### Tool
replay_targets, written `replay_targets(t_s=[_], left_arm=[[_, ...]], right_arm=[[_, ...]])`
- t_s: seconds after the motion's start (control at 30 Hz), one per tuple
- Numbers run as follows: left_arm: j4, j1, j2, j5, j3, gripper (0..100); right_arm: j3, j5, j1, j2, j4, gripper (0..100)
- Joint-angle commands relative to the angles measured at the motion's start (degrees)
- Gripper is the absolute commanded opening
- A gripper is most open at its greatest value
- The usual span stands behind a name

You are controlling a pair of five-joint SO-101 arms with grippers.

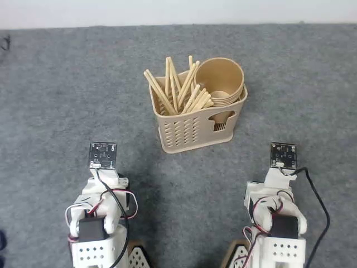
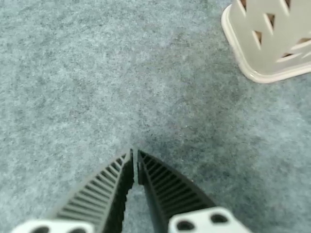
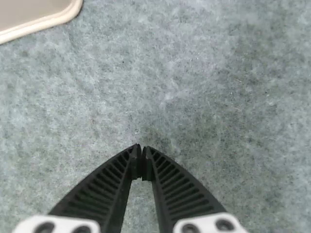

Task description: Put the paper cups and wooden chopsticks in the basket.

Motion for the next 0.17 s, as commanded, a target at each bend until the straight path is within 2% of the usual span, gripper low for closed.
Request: replay_targets(t_s=[0.0, 0.13], left_arm=[[0.35, -0.35, -0.53, 0.62, -0.4, 1], [0.35, -0.35, -0.53, 0.62, -0.4, 1]], right_arm=[[0.97, -0.62, 0.31, -0.4, 0.31, 0.6], [0.97, -0.62, 0.31, -0.4, 0.31, 0.6]])
